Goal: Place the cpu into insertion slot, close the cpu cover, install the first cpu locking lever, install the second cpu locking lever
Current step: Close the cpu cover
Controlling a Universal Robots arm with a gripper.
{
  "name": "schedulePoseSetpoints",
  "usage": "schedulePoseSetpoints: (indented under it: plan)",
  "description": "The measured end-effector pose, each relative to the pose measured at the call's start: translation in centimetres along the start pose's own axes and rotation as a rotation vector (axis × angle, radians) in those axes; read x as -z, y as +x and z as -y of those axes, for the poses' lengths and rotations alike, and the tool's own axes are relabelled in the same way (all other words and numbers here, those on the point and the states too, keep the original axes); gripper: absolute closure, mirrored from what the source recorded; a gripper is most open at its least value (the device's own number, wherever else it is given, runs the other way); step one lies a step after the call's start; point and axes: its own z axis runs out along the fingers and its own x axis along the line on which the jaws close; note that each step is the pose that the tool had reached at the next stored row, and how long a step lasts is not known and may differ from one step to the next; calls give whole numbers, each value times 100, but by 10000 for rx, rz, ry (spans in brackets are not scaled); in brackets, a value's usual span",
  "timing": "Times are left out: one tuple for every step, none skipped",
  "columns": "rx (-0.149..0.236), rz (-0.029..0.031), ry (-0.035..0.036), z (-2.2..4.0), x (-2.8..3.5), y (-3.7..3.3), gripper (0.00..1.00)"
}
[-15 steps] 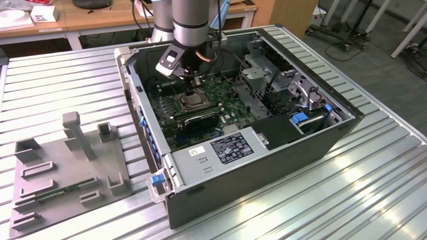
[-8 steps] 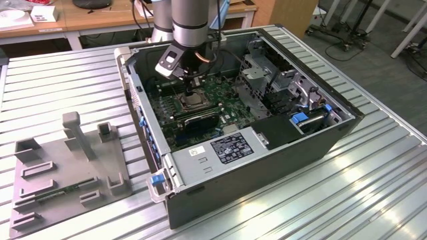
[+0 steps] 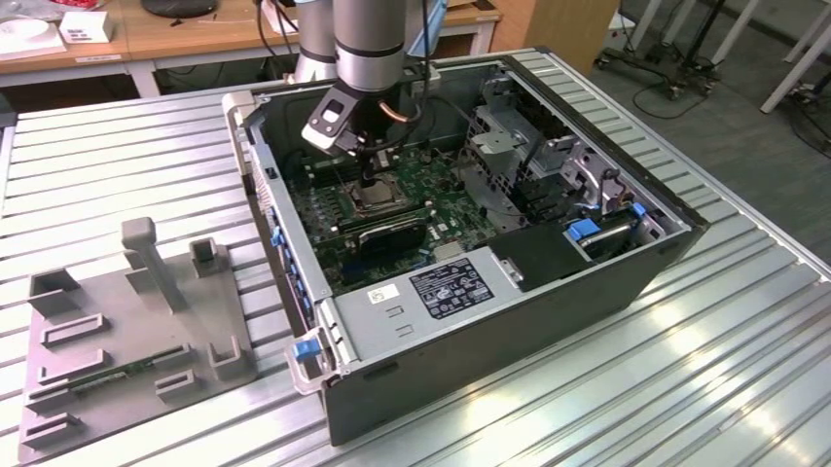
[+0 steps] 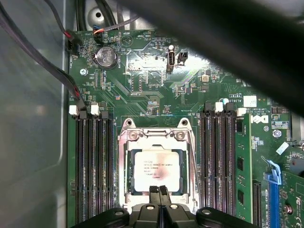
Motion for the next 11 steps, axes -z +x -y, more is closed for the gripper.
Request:
schedulePoseSetpoints:
  plan:
    - [41, -2, 2, 0, 0, 0, 89]
    - [153, -7, 5, 0, -1, 0, 89]
    - [320, -14, 10, 1, -2, 0, 89]
    - [500, -22, 15, 0, -3, 0, 89]
    - [680, -28, 23, 0, -4, 0, 89]
    - [875, -36, 29, 0, -5, 0, 89]
    - [1055, -43, 36, 0, -6, 0, 89]
    - [1235, -50, 42, 0, -6, 0, 89]
    - [1415, -58, 48, 0, -7, 0, 89]
    - [1595, -65, 55, 0, -8, 0, 89]
    - [1774, -72, 61, 0, -9, 0, 89]
